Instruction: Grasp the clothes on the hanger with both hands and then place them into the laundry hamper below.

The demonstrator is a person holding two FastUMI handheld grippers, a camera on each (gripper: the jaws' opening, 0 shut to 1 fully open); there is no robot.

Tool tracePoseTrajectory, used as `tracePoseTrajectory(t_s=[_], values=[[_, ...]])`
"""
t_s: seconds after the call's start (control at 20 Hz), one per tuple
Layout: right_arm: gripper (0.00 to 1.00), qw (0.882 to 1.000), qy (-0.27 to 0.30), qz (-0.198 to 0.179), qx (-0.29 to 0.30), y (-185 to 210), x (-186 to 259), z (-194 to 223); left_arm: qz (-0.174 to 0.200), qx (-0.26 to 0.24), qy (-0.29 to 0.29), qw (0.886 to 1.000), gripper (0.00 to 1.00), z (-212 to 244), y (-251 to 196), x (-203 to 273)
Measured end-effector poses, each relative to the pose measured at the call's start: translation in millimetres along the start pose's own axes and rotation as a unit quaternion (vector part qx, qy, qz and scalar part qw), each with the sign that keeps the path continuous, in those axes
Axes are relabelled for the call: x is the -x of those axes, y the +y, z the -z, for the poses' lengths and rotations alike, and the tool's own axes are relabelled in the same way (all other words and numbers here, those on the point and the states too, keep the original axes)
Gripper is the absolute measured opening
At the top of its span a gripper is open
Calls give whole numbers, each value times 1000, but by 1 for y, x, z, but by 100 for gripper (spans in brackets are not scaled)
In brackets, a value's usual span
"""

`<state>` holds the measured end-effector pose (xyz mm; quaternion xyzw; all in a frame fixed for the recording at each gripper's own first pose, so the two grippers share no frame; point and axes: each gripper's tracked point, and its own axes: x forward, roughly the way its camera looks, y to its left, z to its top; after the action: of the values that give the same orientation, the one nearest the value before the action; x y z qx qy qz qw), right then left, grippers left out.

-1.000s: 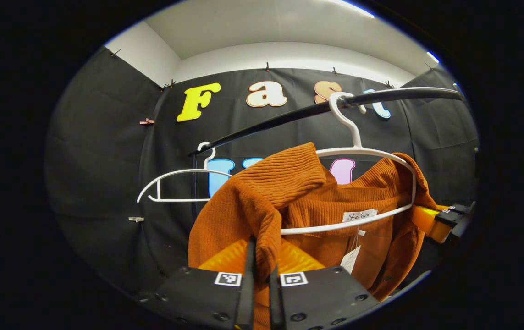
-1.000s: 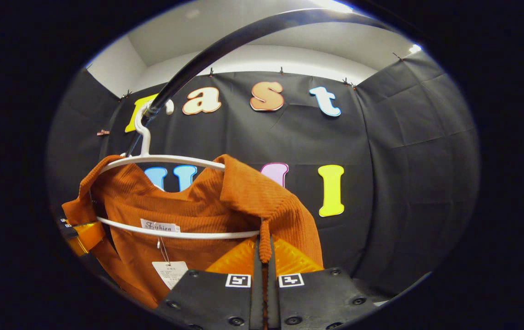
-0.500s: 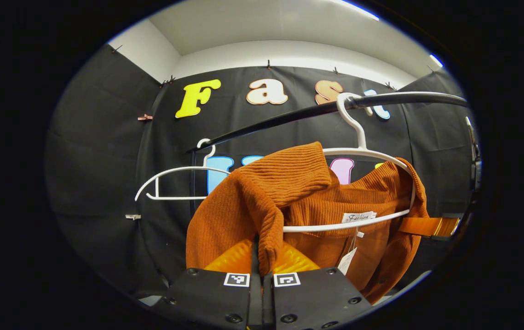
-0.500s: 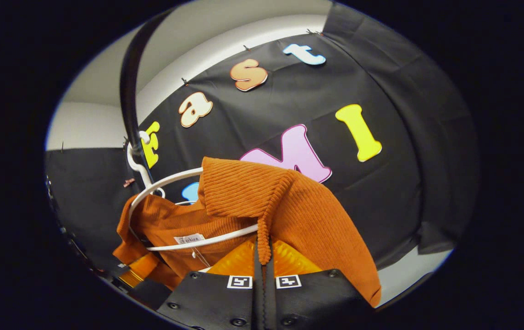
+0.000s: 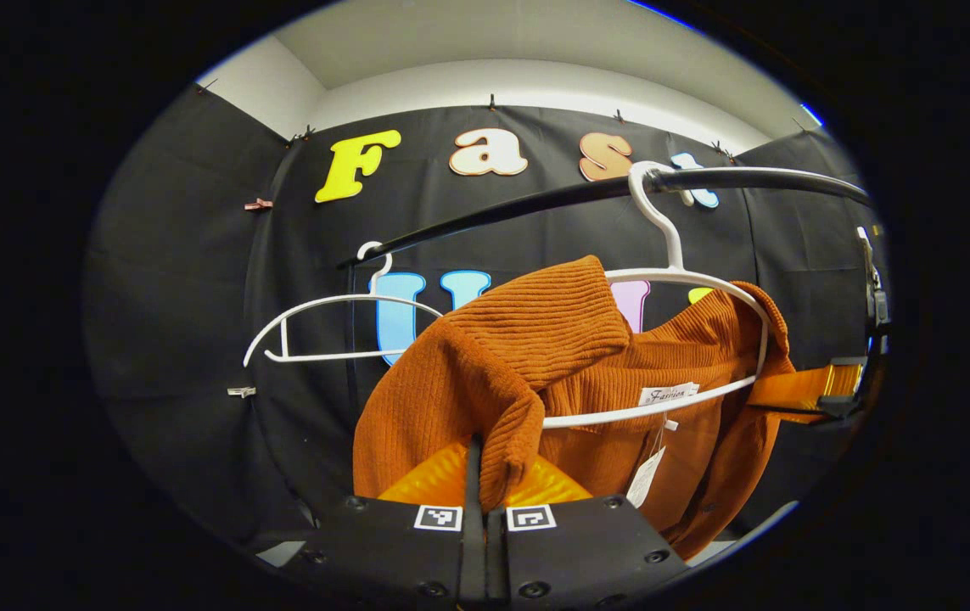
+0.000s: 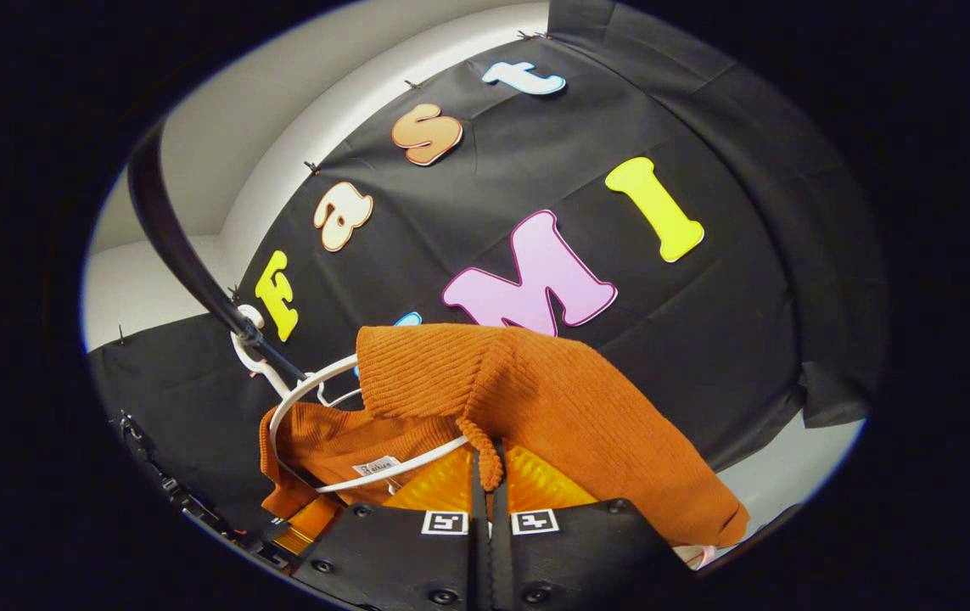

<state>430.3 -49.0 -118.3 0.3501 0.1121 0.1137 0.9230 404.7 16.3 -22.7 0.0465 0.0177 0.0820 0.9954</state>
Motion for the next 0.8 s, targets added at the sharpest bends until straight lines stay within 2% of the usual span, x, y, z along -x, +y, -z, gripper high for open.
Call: tracePoseTrajectory(t_s=[0.05,0.1,0.2,0.3,0.35,0.4,0.55,0.65,0.7,0.8], values=[[4,1000,0,10,7,-4,1,-6,1,0,4,1000,5,2,0,0],[8,1000,-6,21,11,-11,2,-16,3,3,9,1000,5,1,0,0],[4,999,-34,36,3,-23,5,-41,2,10,14,1000,5,0,2,-1],[4,997,-68,44,1,-34,6,-65,-11,21,5,1000,5,-6,10,1],[8,995,-84,45,7,-35,7,-76,-12,28,2,1000,5,-9,11,0],[4,994,-98,46,14,-35,6,-85,-12,33,5,999,5,-11,12,-2],[4,991,-122,52,28,-41,-2,-99,-8,34,15,999,5,-11,19,-6],[4,989,-134,54,23,-47,-9,-105,12,29,29,999,5,-11,13,-5],[0,988,-140,54,23,-48,-8,-109,17,24,34,999,5,-13,13,-3],[4,986,-149,66,31,-60,-9,-115,17,26,32,999,5,-18,17,0]])
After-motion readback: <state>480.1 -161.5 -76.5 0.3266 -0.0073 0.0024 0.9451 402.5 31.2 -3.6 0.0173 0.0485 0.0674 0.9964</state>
